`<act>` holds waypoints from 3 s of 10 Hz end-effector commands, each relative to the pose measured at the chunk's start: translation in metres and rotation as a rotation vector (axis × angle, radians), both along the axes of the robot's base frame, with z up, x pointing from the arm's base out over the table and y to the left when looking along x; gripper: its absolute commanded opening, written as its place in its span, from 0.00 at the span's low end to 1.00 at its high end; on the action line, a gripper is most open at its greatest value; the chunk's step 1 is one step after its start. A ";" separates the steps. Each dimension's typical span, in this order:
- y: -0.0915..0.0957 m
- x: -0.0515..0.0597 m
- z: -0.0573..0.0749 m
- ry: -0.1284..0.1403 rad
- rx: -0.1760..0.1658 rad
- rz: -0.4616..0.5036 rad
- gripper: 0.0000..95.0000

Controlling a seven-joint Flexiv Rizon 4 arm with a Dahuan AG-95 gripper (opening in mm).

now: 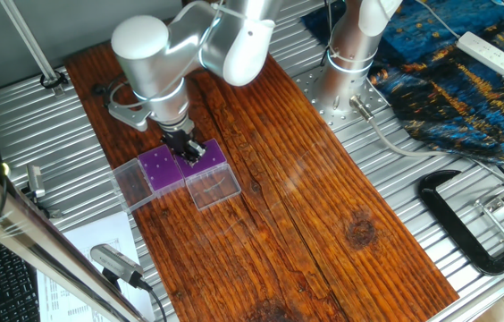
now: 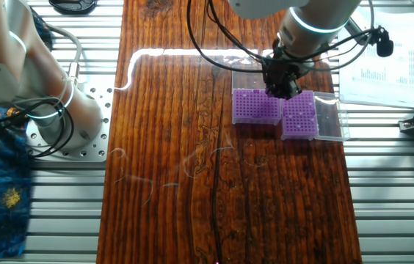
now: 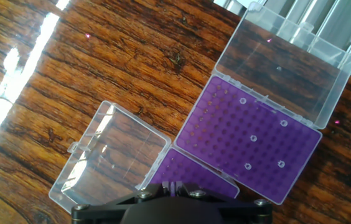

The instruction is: Transfer all small pipette tips from one holder to another

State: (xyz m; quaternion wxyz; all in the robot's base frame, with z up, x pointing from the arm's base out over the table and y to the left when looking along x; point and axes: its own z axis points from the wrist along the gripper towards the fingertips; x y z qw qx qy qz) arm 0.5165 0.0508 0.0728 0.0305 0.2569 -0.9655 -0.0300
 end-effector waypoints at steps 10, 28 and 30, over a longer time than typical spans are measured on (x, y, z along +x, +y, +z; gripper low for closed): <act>0.000 0.000 0.000 0.000 0.029 -0.013 0.00; 0.004 0.009 0.007 -0.022 -0.022 0.006 0.40; 0.004 0.027 0.016 -0.033 -0.042 0.011 0.40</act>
